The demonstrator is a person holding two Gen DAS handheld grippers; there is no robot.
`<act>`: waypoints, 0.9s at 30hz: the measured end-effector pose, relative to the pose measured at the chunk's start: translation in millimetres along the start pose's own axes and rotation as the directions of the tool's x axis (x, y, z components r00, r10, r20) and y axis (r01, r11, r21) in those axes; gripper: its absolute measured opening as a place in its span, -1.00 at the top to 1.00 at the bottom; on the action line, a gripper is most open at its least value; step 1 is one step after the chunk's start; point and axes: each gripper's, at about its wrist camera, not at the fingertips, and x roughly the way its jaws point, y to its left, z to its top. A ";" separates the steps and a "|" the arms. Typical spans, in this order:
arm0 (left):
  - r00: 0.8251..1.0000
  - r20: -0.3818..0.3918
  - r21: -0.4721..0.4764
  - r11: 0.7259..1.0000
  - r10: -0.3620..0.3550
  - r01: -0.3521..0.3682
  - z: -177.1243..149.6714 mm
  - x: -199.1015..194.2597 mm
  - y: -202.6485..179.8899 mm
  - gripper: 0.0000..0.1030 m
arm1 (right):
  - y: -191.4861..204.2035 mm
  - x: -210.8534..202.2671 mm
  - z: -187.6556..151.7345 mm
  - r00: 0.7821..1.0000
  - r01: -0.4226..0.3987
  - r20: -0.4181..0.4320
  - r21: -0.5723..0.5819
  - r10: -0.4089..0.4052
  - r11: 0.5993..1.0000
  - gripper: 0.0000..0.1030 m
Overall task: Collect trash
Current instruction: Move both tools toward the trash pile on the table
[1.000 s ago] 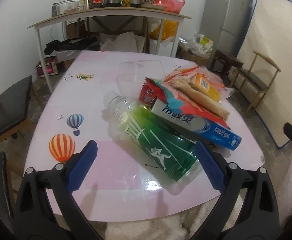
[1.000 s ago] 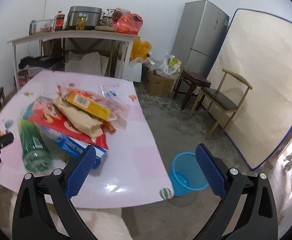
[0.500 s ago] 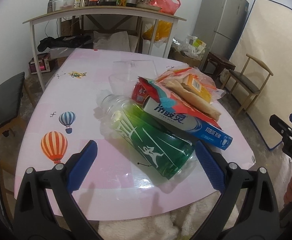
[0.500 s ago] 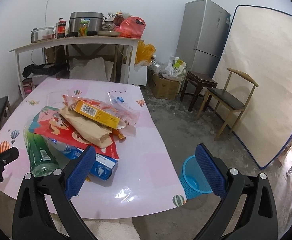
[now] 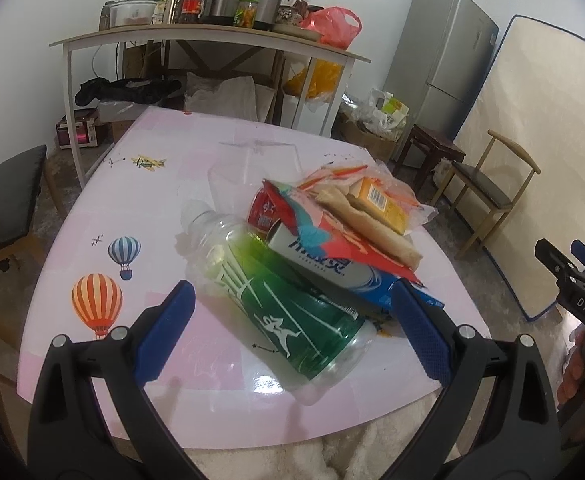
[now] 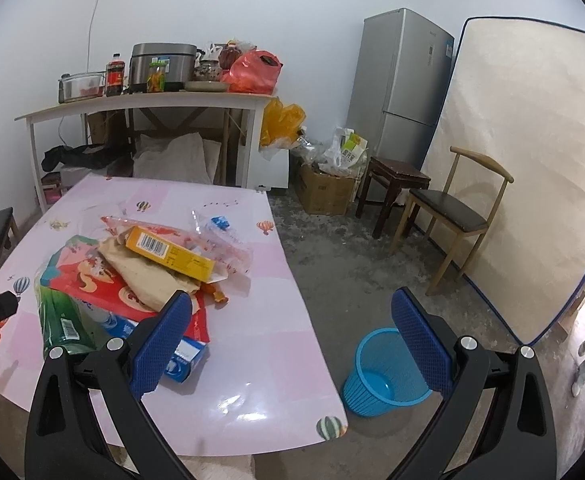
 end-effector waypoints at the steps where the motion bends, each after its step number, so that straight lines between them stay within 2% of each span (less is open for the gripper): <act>1: 1.000 0.007 0.005 1.000 0.001 -0.001 1.7 -0.7 -1.8 -0.83 | -1.9 1.4 0.7 1.000 0.004 -0.002 0.000 -0.004 1.000 -0.88; 11: 0.999 0.044 0.089 0.996 -0.027 0.023 33.1 2.3 -16.9 -0.84 | -11.0 23.7 12.6 0.999 0.032 -0.022 0.007 -0.032 0.999 -0.88; 19: 0.993 0.010 0.175 0.978 -0.115 0.112 81.3 16.7 -40.1 -0.83 | -25.9 50.7 16.5 0.999 0.031 -0.039 0.047 -0.029 0.998 -0.88; 24: 0.991 -0.016 0.175 0.976 -0.131 0.131 93.6 31.6 -46.0 -0.83 | -44.3 79.4 30.5 0.995 -0.089 -0.031 0.081 0.091 0.993 -0.88; 27: 0.989 -0.045 0.147 0.978 -0.141 0.146 96.8 44.2 -44.8 -0.83 | -47.2 106.3 38.5 0.975 -0.199 -0.075 0.105 0.207 0.974 -0.88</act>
